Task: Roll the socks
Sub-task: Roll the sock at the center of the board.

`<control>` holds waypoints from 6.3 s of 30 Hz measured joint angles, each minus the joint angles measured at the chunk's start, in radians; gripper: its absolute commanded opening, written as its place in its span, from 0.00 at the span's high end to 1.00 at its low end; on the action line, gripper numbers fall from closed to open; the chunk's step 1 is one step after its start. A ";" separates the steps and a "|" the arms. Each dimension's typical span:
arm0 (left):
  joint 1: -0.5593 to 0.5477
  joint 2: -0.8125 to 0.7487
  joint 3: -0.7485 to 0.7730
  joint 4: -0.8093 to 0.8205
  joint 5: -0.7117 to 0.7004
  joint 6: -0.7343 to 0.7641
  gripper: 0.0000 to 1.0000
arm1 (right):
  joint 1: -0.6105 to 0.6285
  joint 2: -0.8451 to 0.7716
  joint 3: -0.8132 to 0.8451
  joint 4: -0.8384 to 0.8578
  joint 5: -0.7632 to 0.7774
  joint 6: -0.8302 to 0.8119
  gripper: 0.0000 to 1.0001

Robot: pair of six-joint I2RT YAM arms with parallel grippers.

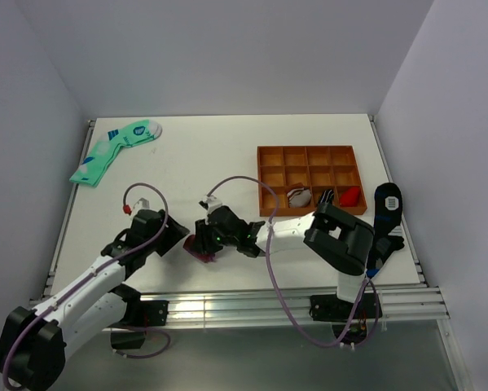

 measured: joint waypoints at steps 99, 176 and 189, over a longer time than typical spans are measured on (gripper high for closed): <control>-0.208 0.537 0.353 -0.164 0.011 -0.092 1.00 | 0.176 -0.168 -0.090 -0.174 0.460 -0.066 0.40; -0.191 0.613 0.431 -0.231 0.011 -0.018 1.00 | 0.332 -0.573 -0.142 -0.541 0.777 0.378 0.25; -0.193 0.587 0.394 -0.190 0.008 -0.030 1.00 | 0.337 -0.529 -0.494 -0.080 0.623 0.920 0.22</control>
